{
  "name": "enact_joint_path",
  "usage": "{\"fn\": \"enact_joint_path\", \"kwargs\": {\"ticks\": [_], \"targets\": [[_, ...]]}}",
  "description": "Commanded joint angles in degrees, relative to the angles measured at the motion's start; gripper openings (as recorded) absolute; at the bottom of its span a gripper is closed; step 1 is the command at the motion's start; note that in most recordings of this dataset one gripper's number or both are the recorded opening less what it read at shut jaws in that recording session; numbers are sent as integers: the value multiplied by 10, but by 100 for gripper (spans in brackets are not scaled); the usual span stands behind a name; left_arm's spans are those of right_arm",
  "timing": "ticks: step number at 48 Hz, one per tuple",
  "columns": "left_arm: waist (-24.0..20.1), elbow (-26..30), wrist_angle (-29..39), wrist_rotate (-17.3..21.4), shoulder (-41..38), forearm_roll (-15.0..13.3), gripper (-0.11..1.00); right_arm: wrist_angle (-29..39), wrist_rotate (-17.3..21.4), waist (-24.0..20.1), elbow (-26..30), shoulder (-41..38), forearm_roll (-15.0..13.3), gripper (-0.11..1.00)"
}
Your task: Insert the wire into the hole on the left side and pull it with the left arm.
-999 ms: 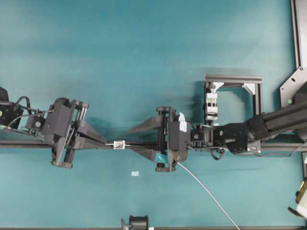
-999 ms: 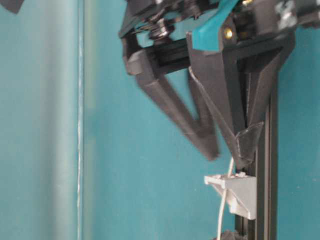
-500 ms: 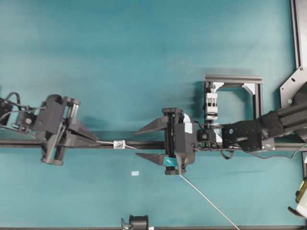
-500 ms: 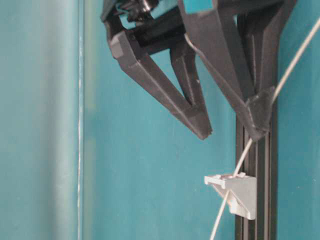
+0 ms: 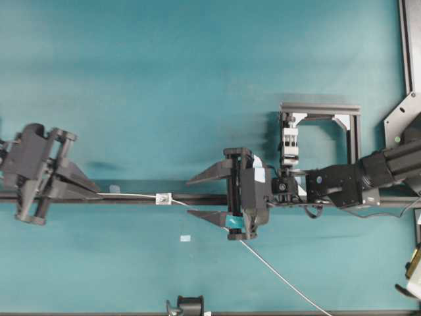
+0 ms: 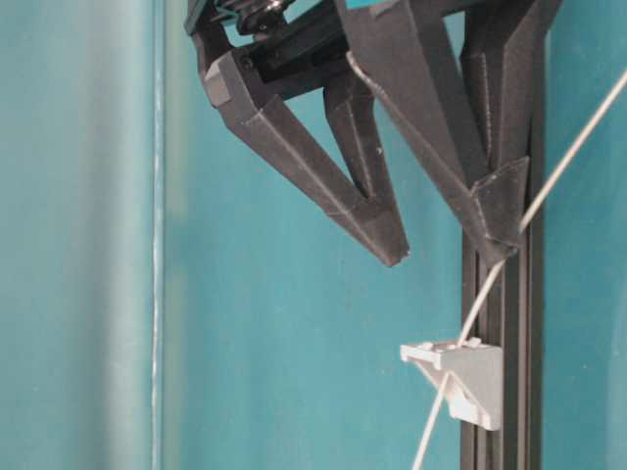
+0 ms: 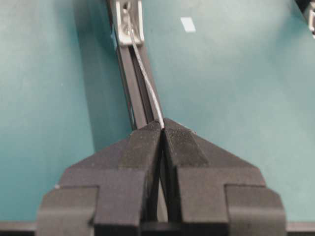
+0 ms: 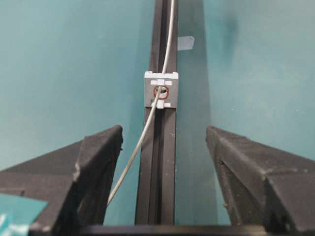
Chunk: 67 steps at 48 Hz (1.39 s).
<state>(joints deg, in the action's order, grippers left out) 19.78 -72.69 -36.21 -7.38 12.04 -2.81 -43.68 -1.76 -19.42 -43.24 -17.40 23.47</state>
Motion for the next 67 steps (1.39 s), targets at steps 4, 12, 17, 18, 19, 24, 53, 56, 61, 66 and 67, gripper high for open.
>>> {"fn": "enact_joint_path", "kwargs": {"ticks": [4, 12, 17, 18, 19, 24, 53, 56, 61, 66, 67], "targets": [[4, -10, 25, -1, 41, 1, -11, -3, 1, -1, 4, 19, -2, 78], [4, -20, 54, -1, 74, 1, -11, -3, 1, -1, 4, 19, -2, 78], [4, -22, 56, -1, 83, 1, -11, -3, 0, -1, 4, 19, -2, 78], [4, -22, 56, -1, 83, 1, -11, -3, 0, -1, 4, 19, -3, 78], [4, -23, 57, -2, 83, 1, -11, -3, 1, -1, 4, 19, -2, 77], [4, -26, 60, -7, 78, 1, -11, -3, 1, -1, 4, 19, -2, 78], [4, -23, 67, -47, 70, 1, 22, -3, 1, -1, 8, 19, -2, 78], [3, -22, 67, -47, 70, 1, 38, -2, 1, -1, 8, 19, -2, 78], [-7, -22, 67, -47, 71, 1, 70, -2, 0, -1, 8, 20, -2, 78], [-23, -21, 67, -43, 75, 1, 85, -2, -2, 2, 6, 26, -2, 77], [-25, -22, 67, -42, 76, 1, 85, -2, -2, 3, 5, 28, -2, 78]]}}
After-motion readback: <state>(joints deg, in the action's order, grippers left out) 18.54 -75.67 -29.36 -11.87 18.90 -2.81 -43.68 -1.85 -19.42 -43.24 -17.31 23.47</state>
